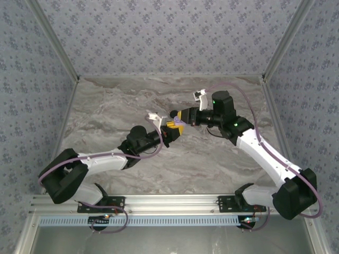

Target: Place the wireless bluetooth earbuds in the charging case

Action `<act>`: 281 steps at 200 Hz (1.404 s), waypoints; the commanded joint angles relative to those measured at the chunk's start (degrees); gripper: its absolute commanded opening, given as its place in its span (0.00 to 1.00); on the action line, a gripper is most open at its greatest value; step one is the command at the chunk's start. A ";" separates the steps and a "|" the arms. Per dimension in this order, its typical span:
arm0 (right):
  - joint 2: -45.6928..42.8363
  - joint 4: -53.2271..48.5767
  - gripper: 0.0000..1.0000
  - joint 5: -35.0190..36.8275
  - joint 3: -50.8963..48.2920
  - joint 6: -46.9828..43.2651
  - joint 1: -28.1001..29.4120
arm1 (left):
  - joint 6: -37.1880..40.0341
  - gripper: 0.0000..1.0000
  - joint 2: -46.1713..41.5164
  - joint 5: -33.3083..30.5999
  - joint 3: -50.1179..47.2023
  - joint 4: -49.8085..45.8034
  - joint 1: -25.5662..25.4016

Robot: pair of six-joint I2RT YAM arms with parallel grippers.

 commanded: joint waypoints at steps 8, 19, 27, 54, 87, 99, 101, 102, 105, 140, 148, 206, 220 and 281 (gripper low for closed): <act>-1.35 -0.85 0.21 0.52 1.40 -1.21 0.35 | -0.19 0.21 -1.12 -0.63 1.66 3.23 -0.43; -1.27 -0.92 0.21 0.49 1.31 -1.23 0.38 | -0.24 0.21 -1.25 -0.46 1.57 3.48 -0.46; -1.31 -1.08 0.21 0.52 1.27 -1.28 0.42 | -0.24 0.21 -1.19 -0.37 1.63 3.51 -0.43; -1.26 -1.38 0.21 0.60 1.14 -1.57 0.43 | -0.50 0.21 -1.43 -0.33 1.48 3.99 -0.45; -1.26 -1.45 0.21 0.76 0.79 -1.76 0.45 | -0.15 0.21 -2.04 0.20 1.40 3.77 -0.45; -1.26 -1.68 0.21 0.87 0.63 -1.87 0.42 | -0.07 0.21 -2.28 0.25 1.30 3.77 -0.46; -1.22 -1.76 0.21 0.87 0.68 -1.89 0.44 | -0.02 0.21 -2.32 0.22 1.31 3.77 -0.48; -1.24 -1.78 0.21 0.87 0.69 -1.94 0.45 | 0.00 0.21 -2.32 0.26 1.31 3.77 -0.45; -1.20 -1.78 0.21 0.81 0.70 -1.94 0.49 | 0.02 0.21 -2.43 0.29 1.26 3.73 -0.43; -1.00 -2.02 0.22 0.52 0.79 -2.16 0.50 | 0.30 0.21 -2.85 0.30 1.37 3.24 -0.42; -0.92 -1.97 0.22 0.41 0.89 -2.16 0.54 | 0.20 0.21 -2.80 0.19 1.27 3.24 -0.42; -1.03 -3.06 0.22 0.12 0.96 -2.75 1.28 | -0.11 0.21 -2.93 -1.31 1.74 1.86 -0.44; -1.00 -3.02 0.22 0.17 0.80 -2.77 1.54 | 0.11 0.21 -3.04 -1.39 1.83 1.34 -0.44; -1.46 -4.24 0.23 1.55 0.43 -3.29 1.76 | 0.37 0.21 -3.73 -2.71 1.48 0.35 -0.43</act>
